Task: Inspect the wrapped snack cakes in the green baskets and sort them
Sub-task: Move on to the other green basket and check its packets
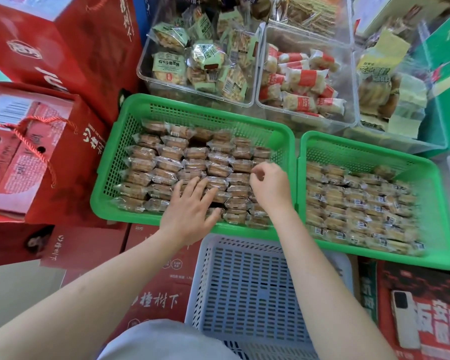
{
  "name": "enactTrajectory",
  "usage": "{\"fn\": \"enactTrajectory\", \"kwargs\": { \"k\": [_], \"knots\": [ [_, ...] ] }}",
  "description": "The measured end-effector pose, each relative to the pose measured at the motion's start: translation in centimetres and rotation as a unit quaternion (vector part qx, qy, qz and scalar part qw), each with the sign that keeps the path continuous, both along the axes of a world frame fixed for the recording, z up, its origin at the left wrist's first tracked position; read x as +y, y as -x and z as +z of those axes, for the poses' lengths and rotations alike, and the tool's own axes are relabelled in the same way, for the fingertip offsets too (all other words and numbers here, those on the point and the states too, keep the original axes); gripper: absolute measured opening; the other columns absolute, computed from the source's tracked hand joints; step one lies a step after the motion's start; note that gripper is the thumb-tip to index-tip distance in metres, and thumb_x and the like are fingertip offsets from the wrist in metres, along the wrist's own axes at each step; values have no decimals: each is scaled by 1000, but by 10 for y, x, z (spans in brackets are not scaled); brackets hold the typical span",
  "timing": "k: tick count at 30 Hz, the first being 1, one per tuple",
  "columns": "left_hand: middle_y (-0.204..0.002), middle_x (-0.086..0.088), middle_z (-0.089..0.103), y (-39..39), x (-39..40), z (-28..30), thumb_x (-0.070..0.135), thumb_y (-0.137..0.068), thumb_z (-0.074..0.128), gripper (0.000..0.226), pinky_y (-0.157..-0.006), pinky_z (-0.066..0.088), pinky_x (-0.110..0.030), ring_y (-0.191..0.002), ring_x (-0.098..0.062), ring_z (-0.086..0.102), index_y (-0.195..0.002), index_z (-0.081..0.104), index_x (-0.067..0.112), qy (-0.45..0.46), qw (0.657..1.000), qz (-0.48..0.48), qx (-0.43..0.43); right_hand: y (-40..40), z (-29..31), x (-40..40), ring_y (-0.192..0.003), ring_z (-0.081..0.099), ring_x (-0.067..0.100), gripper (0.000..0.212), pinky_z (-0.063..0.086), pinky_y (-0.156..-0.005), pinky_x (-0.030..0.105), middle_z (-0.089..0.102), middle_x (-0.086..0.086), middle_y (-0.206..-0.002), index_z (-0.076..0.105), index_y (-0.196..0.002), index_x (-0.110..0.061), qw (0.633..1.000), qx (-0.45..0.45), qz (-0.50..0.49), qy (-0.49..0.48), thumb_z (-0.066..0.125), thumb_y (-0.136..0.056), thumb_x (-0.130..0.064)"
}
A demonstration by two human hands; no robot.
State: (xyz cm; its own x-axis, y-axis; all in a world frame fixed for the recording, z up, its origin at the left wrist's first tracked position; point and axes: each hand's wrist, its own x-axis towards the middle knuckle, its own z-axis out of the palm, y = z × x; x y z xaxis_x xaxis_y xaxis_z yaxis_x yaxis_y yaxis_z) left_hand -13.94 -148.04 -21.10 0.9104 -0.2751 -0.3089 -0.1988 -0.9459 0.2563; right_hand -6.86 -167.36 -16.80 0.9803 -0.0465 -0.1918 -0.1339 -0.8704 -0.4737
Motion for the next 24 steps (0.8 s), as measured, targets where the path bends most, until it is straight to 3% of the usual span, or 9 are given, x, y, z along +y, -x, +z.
{"fn": "enactTrajectory", "kwargs": {
  "k": [3,6,11,13,16,18,20,24],
  "knots": [
    [-169,-4,14,3,3,1,54,-104,22,58,-123,-4,-50,-156,-22,3,-155,31,28,30,999,-10,-28,43,-4,12,-81,61,13,18,45,-69,20,71,3,-100,73,-106,-11,996,78,53,-8,58,-97,-14],
    [-165,0,26,10,7,2,52,-104,25,52,-122,0,-47,-154,-22,12,-147,45,31,42,996,-65,-48,62,-14,15,-94,63,25,15,51,-78,33,66,10,-102,69,-102,-4,994,90,53,31,58,-95,-8],
    [-154,5,46,12,12,8,53,-106,25,50,-119,2,-41,-151,-21,22,-139,56,33,36,994,-95,-28,70,-23,16,-126,53,32,10,46,-95,35,47,19,-141,59,-105,-1,993,89,17,77,58,-95,-2],
    [-159,5,39,14,15,9,59,-104,20,55,-123,0,-44,-153,-20,16,-145,49,37,20,994,-106,-8,68,-24,14,-118,56,31,14,45,-87,31,46,18,-141,60,-108,-1,990,113,0,88,60,-95,-5],
    [-167,2,23,20,19,10,68,-100,14,62,-125,-4,-47,-156,-19,4,-152,37,43,-10,992,-127,11,61,-25,12,-106,61,31,3,41,-75,28,44,18,-142,64,-96,-3,982,151,12,114,63,-94,-5],
    [-169,2,15,23,20,9,71,-99,12,63,-125,-5,-48,-156,-18,-2,-151,37,44,-20,992,-126,11,60,-24,14,-109,59,33,13,42,-78,30,42,19,-140,59,-81,-5,981,142,29,128,62,-92,1],
    [-170,2,7,24,19,8,73,-98,12,65,-125,-5,-48,-156,-18,-8,-149,40,44,-23,993,-114,16,64,-23,14,-111,49,32,24,42,-84,34,44,14,-125,51,-70,-5,982,99,51,152,58,-90,8],
    [-170,2,-5,19,17,11,76,-96,14,69,-126,-6,-48,-155,-17,-13,-150,40,43,-21,992,-102,66,65,-28,9,-107,44,30,15,40,-83,33,44,13,-114,59,-79,-2,987,56,62,138,58,-92,5]
  ]
}}
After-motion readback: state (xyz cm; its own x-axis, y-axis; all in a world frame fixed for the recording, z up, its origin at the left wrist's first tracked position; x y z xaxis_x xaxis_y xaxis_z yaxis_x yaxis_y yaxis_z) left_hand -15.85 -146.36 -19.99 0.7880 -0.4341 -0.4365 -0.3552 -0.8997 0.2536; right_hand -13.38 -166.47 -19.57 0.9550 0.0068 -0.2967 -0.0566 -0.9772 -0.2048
